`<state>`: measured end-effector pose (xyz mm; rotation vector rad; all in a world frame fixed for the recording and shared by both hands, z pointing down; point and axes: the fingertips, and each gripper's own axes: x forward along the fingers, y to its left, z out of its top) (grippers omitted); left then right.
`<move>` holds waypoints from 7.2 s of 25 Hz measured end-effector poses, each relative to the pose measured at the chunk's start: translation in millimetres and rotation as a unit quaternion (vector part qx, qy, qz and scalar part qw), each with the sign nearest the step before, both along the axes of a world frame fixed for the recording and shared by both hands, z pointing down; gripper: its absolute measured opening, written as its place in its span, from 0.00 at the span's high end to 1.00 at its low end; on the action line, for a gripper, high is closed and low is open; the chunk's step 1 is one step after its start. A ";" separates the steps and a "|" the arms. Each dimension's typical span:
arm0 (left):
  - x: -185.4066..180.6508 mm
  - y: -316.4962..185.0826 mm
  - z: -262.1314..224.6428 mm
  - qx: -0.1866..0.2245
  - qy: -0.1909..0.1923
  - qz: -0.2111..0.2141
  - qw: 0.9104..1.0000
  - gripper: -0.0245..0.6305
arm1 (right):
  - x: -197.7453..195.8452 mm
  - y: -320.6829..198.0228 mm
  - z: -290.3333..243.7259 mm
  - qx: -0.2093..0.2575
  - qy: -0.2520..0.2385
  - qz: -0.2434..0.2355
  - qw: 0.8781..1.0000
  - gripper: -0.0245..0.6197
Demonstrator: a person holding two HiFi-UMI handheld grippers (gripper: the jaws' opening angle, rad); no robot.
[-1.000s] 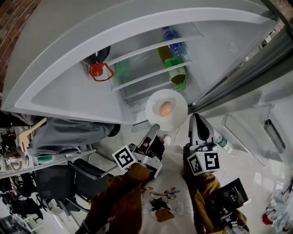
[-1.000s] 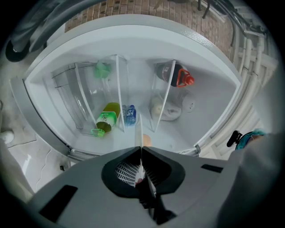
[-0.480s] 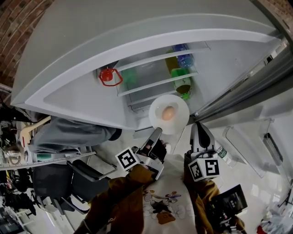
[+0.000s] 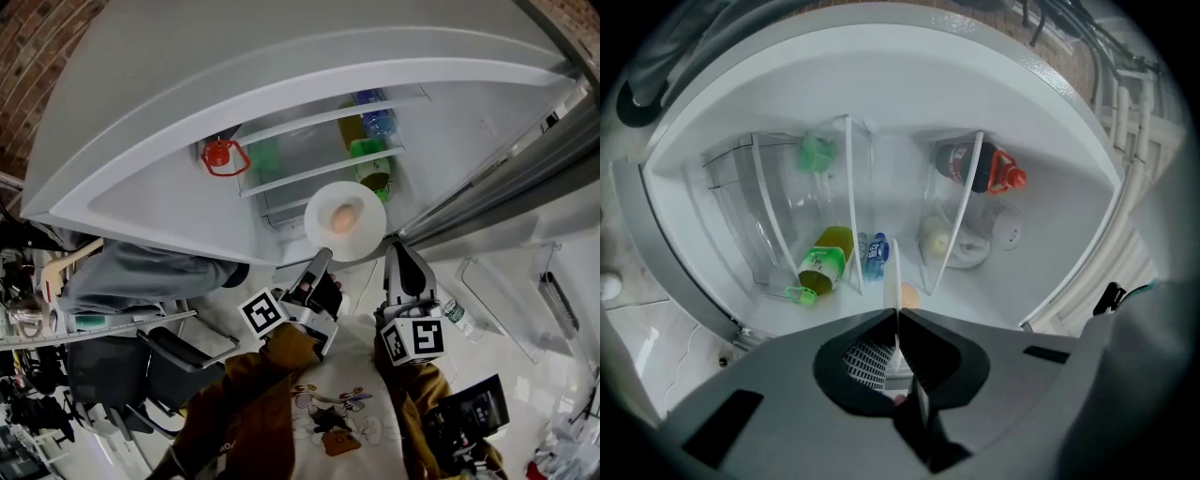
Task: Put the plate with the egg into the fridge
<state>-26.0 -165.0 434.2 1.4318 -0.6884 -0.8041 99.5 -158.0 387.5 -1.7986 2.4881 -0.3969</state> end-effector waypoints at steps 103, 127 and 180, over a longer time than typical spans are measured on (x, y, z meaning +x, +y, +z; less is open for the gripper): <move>-3.1 -152.9 46.0 -0.009 -0.033 -0.082 0.996 0.94 | -23.2 -124.0 52.4 0.023 0.100 0.010 0.995 0.95; -3.3 -167.2 52.7 -0.023 -0.036 -0.090 0.995 0.94 | -24.0 -140.5 58.0 0.015 0.096 0.008 0.995 0.95; -0.2 -173.4 62.4 -0.050 -0.110 -0.074 0.990 0.78 | -15.6 -142.4 59.4 0.006 0.085 0.007 0.996 0.95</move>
